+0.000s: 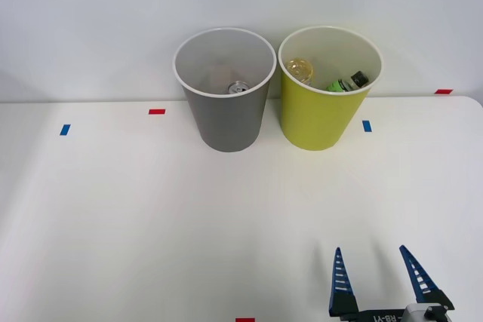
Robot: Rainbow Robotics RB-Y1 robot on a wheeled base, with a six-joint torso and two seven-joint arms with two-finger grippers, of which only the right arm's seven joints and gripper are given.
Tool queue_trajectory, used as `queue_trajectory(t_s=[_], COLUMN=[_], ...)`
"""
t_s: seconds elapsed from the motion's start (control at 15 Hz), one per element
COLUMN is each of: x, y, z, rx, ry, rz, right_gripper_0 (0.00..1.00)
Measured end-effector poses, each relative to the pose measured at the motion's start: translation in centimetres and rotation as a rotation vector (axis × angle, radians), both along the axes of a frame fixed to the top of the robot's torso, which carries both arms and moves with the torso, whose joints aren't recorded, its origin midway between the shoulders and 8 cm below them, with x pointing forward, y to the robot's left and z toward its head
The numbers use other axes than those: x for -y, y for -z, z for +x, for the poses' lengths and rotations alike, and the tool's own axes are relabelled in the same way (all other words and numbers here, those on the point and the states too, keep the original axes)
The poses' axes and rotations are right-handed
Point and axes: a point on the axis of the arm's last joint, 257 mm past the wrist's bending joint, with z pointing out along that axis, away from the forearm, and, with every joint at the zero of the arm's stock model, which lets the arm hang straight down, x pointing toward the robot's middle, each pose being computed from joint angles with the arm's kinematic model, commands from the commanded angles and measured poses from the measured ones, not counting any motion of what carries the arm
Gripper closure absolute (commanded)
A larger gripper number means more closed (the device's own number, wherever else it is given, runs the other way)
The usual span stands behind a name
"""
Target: Put cans in the gray bin, plastic bottles in the light green bin
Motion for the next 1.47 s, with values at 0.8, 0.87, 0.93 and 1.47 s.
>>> queue_trajectory(t_s=[0.8, 0.87, 0.93, 1.47], x=[0.00, 0.00, 0.00, 0.00], y=[0.00, 0.00, 0.00, 0.00], z=[0.00, 0.00, 0.00, 0.00], rx=[0.000, 0.000, 0.000, 0.000], ry=[0.000, 0.000, 0.000, 0.000], rz=[0.000, 0.000, 0.000, 0.000], right_gripper_0=[0.00, 0.00, 0.00, 0.00])
